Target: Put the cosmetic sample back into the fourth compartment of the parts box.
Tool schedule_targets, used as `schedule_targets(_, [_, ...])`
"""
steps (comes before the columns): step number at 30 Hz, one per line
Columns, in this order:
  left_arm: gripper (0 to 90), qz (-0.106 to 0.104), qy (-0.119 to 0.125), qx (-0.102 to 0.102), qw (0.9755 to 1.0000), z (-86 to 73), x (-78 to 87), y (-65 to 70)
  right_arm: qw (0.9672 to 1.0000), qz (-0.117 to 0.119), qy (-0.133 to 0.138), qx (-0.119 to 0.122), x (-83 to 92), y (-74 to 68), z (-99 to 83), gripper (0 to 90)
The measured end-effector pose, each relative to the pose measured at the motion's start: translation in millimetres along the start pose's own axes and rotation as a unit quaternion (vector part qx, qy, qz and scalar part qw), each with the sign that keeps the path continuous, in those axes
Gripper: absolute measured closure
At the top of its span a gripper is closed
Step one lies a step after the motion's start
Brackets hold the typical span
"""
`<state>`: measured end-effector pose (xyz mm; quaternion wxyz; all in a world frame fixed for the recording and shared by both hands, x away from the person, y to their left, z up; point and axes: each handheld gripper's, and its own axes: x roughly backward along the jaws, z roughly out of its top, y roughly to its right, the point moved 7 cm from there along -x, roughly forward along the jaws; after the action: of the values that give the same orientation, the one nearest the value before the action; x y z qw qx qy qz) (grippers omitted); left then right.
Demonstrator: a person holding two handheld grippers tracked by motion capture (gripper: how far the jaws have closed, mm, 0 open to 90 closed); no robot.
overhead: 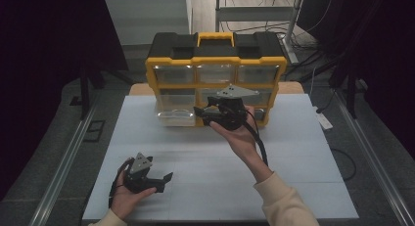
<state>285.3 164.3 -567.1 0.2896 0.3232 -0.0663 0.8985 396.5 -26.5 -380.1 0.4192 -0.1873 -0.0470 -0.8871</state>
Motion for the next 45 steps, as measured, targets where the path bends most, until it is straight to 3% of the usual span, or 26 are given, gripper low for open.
schedule_targets(17, [5.2,-0.001,0.002,-0.001,1.0000,0.5,1.0,0.1,0.9998,-0.006,-0.014,0.013,-35.9,-7.4,8.6,41.0])
schedule_targets(45, [5.2,-0.003,0.002,-0.001,1.0000,0.5,0.9,0.3,0.9991,-0.014,-0.034,0.022,-70.6,-12.8,16.4,41.0])
